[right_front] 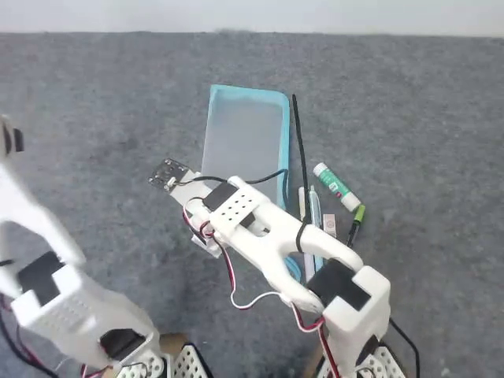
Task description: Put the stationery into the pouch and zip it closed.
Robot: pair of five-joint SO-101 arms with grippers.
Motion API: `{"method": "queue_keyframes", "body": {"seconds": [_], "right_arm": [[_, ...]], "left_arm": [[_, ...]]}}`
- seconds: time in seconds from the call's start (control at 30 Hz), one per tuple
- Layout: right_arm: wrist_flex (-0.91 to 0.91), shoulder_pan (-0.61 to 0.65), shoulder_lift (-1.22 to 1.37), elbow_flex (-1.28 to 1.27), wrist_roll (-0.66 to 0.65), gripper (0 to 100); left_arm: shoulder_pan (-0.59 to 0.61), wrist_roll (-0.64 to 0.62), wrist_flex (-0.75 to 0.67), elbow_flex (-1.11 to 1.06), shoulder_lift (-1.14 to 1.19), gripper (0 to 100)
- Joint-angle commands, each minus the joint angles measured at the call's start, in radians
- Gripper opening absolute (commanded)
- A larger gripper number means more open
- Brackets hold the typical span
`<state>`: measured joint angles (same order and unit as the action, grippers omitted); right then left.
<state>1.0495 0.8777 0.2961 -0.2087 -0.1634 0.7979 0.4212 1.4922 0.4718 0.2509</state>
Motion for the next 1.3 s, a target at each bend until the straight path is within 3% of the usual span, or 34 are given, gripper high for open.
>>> {"method": "queue_keyframes", "body": {"seconds": [0.0, 0.6, 0.77, 1.07, 1.27], "right_arm": [[0.048, -0.001, -0.004, 0.055, -0.021, 11.9], [0.120, -0.061, 0.007, 0.052, -0.023, 12.5], [0.142, -0.061, 0.007, 0.035, -0.043, 20.8], [0.137, -0.064, 0.007, 0.040, -0.034, 0.1], [0.240, -0.099, -0.091, 0.066, -0.034, 0.8]], "left_arm": [[0.006, 0.008, -0.002, 0.054, -0.014, 16], [0.006, 0.009, 0.003, 0.058, -0.020, 16], [0.006, 0.009, 0.000, 0.059, -0.020, 16], [0.005, 0.009, 0.006, 0.110, -0.020, 16], [-0.002, 0.009, 0.084, 0.185, -0.037, 16]]}}
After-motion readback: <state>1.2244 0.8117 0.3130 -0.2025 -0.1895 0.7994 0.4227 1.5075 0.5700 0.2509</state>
